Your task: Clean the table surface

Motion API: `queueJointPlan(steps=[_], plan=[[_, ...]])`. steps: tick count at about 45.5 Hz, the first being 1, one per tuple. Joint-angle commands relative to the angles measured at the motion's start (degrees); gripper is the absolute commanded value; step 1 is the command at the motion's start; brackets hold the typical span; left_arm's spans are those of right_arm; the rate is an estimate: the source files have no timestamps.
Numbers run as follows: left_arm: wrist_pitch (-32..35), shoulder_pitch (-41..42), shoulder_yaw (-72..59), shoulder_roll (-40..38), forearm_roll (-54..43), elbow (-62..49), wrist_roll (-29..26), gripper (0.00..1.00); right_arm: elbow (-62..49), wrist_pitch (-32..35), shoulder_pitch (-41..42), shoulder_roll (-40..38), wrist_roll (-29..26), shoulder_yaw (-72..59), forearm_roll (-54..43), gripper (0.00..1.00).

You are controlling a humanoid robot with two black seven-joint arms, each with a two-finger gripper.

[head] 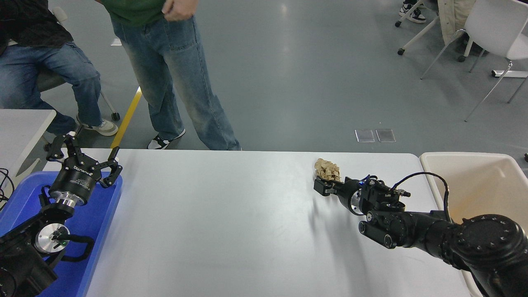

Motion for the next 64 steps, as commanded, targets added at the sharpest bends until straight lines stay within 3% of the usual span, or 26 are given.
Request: queueJointPlan(steps=[1,6,15,20,23,27,52,64], plan=[[0.0,0.0,0.0,0.0,0.0,0.0,0.0,1.00,-0.2,-0.5,-0.4,0.0,0.2,-0.7,-0.1,0.85],[0.0,0.0,0.0,0.0,0.0,0.0,0.0,1.00,0.0,-0.5,-0.4,0.0,0.4,-0.8,-0.4,0.71],[0.0,0.0,0.0,0.0,0.0,0.0,0.0,1.00,0.1,-0.5,-0.4,0.0,0.5,-0.9,-1.9,0.65],[0.0,0.0,0.0,0.0,0.0,0.0,0.0,1.00,0.0,0.0,-0.4,0.0,0.6,-1.2,-2.6,0.44],[0.0,0.0,0.0,0.0,0.0,0.0,0.0,1.00,0.1,1.0,-0.4,0.0,0.6,-2.1,-2.5,0.17],[0.0,0.0,0.0,0.0,0.0,0.0,0.0,1.00,0.1,2.7,-0.5,0.0,0.6,-2.5,-2.5,0.01],[0.0,0.0,0.0,0.0,0.0,0.0,0.0,1.00,0.6,9.0,2.5,0.0,1.6,-2.2,0.0,0.00],[0.0,0.0,0.0,0.0,0.0,0.0,0.0,1.00,12.9,9.7,9.3,0.0,1.6,-0.3,3.9,0.00]])
